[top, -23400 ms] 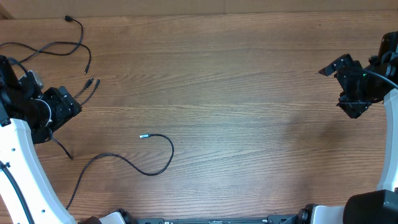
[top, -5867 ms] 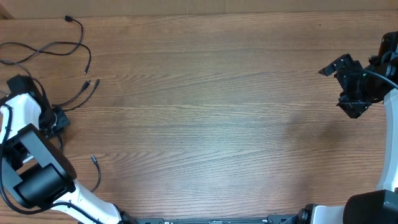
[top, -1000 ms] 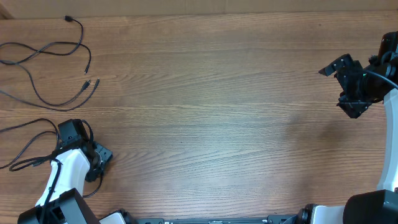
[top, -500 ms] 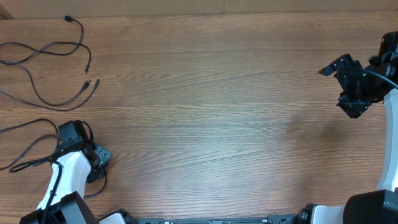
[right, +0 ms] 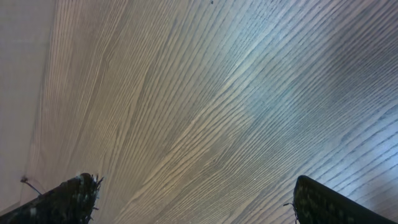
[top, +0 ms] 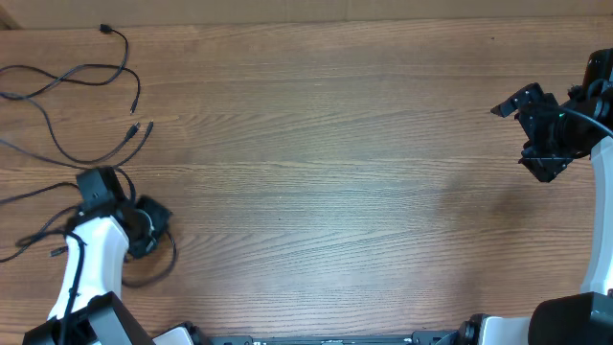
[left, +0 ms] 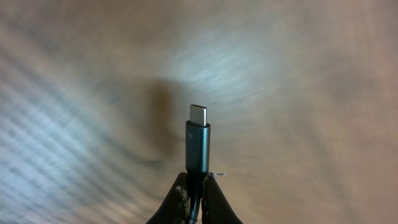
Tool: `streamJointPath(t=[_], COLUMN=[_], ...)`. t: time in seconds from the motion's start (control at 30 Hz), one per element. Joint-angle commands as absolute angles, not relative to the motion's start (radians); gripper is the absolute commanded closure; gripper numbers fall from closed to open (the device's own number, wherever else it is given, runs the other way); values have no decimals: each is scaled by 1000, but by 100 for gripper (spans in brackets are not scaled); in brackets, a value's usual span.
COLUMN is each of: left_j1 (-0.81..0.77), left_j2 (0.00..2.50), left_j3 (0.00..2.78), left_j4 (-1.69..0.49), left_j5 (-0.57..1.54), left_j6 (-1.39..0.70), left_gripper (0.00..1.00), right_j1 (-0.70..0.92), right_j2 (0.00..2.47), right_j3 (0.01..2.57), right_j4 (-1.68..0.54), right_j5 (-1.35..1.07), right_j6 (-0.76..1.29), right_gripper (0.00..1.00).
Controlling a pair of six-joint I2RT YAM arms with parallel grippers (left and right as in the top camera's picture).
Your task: Untangle cables
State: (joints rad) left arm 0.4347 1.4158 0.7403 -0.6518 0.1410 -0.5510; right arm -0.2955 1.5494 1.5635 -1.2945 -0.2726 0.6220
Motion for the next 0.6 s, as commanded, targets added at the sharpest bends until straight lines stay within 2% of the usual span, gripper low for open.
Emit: streamJointPath(t=[0.0, 0.27, 0.57], left_j1=[439, 452, 559], left_j2=[1418, 1418, 1419], left_j3=[833, 868, 867], left_j4=[-681, -694, -642], left_j5=[239, 233, 144], left_j6=[-561, -624, -699], left_gripper=[96, 96, 96], right_j1=[-297, -297, -297], right_j2=[1539, 1539, 1539], right_j3=[1578, 1578, 1578], right_j4=[-1292, -1292, -1292], right_j5=[-262, -262, -262], right_j6=[621, 621, 621], right_gripper=[0, 0, 0])
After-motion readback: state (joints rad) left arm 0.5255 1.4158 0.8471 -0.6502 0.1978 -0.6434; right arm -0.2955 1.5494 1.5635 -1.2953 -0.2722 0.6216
